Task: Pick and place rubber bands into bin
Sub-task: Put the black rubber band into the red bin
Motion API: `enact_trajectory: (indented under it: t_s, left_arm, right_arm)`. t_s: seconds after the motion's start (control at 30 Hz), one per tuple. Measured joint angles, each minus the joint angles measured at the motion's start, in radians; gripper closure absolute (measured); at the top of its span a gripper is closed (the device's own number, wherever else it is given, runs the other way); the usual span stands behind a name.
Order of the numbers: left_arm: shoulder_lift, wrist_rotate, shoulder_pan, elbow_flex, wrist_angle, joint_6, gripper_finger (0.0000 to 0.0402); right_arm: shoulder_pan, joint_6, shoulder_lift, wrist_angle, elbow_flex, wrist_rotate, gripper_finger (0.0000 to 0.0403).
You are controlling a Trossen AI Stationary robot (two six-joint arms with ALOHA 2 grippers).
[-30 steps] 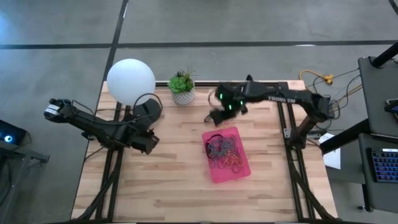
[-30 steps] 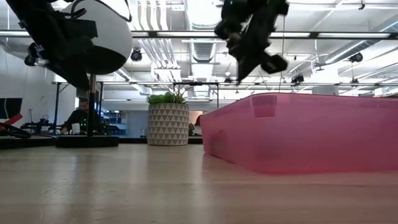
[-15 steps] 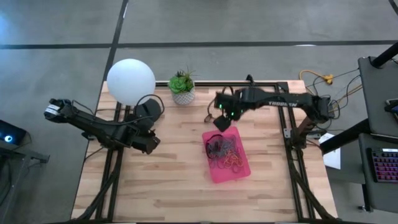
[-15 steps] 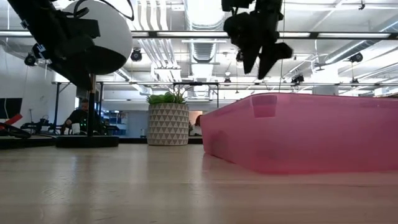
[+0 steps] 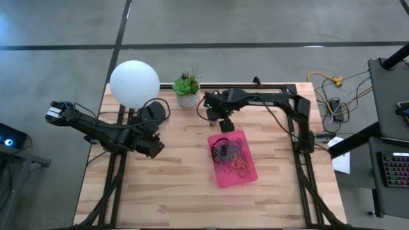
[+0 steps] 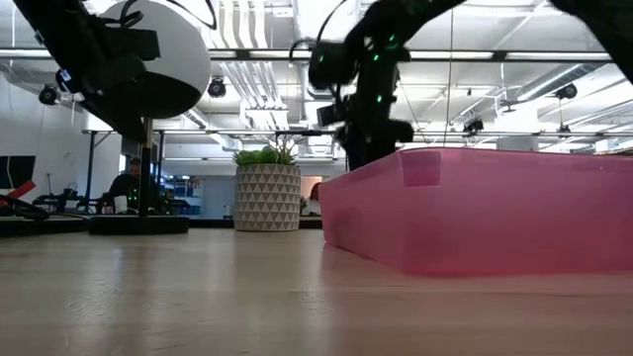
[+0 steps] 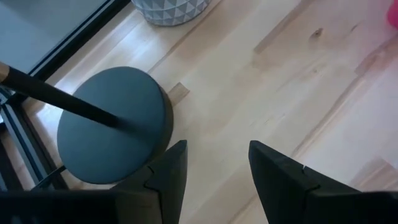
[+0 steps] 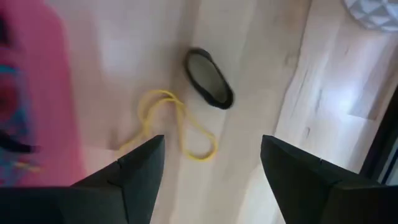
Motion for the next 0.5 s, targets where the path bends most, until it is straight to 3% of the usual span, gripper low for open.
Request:
enact_trajectory:
  t_s: [0.23,0.5]
  left_arm:
    - [0.001,0.000,0.000,0.000,0.030,0.000,0.0245]
    - [0.006,-0.001,0.000,0.000,0.035,0.000,0.0245]
  right_arm:
    - [-0.067,-0.050,0.152,-0.018,0.147,-0.016,0.0153]
    - [-0.051,0.030,0.265,-0.065,0.246,-0.065,0.0144]
